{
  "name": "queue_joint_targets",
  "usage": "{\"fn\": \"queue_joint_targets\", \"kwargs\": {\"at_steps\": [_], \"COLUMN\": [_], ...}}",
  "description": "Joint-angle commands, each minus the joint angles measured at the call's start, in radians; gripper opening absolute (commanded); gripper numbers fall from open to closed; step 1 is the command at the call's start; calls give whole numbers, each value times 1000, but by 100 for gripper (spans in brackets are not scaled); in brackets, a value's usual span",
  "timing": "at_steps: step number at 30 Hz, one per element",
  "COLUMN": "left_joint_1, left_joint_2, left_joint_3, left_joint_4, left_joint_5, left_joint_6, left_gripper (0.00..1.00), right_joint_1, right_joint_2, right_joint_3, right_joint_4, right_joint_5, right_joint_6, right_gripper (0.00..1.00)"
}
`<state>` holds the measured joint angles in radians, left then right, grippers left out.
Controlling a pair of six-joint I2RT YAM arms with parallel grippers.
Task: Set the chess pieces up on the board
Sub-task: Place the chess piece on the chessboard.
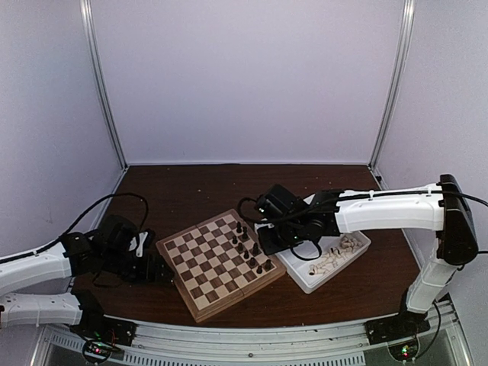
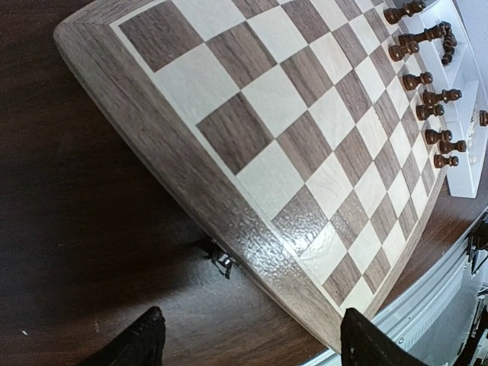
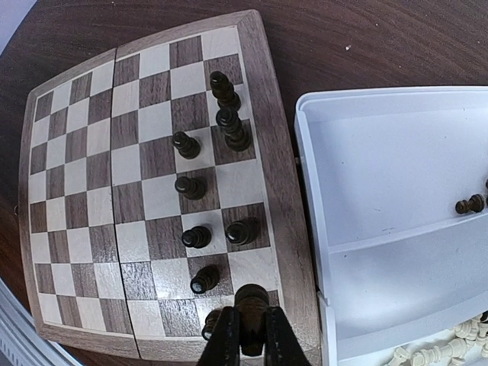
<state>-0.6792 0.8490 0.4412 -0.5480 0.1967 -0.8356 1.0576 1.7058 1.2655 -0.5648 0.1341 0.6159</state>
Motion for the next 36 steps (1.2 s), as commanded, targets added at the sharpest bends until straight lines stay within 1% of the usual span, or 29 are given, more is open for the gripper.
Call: {"fn": "queue_joint_targets", "kwargs": {"at_steps": [1, 27, 29, 32, 36], "left_joint_1": [9, 9, 8, 9, 9], "left_joint_2": [19, 63, 65, 67, 70], "left_joint_3": [43, 58, 57, 57, 56], "left_joint_4": [46, 51, 51, 54, 56], "left_joint_5": [17, 17, 17, 17, 18], "left_joint_6": [19, 27, 27, 28, 30], "left_gripper": [79, 79, 79, 79, 79], "right_joint_1": [-10, -25, -26, -25, -27], "right_joint_2": [31, 133, 133, 135, 138], "right_joint_3": [-11, -20, -20, -21, -21], "right_joint_4": [35, 83, 82, 83, 82], "right_joint_5": [-6, -47, -46, -48, -46], "right_joint_6": [-17, -24, -23, -24, -26], "right_gripper": [2, 1, 2, 6, 8]}}
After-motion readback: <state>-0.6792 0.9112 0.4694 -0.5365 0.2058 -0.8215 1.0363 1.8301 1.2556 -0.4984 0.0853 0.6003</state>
